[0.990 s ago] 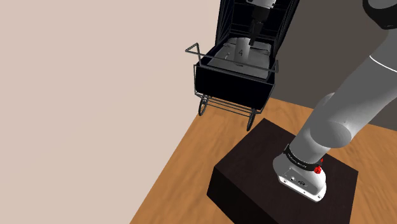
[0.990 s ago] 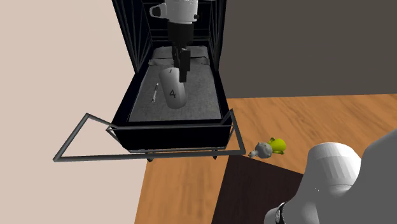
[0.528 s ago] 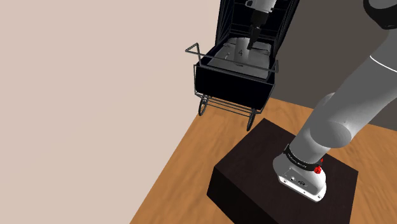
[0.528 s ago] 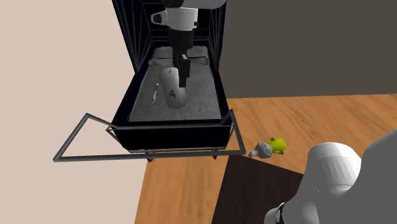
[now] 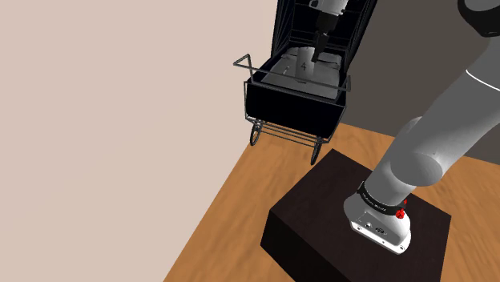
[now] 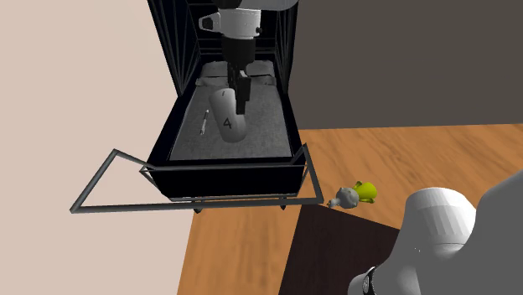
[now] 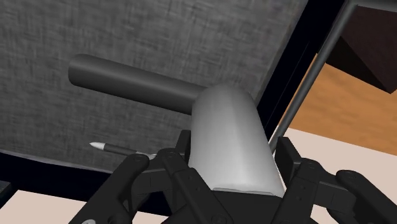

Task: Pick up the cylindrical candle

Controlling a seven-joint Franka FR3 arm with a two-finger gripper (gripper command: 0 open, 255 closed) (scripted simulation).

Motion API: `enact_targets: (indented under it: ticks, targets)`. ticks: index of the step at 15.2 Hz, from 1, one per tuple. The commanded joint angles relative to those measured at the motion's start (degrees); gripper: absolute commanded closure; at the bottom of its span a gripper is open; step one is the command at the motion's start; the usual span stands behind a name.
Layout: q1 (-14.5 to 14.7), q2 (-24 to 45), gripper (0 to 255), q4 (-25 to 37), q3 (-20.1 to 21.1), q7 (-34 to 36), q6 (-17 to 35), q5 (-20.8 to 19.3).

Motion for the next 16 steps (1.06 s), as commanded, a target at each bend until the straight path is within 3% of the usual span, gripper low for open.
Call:
enact_targets:
  ticks: [1, 16]
  targets:
    - [0.0, 0.1, 255, 1.2, 0.0, 0.1, -1.2, 0.0]
    - [0.1, 1.8, 255, 13.0, -0.3, 0.8, -11.5, 0.8]
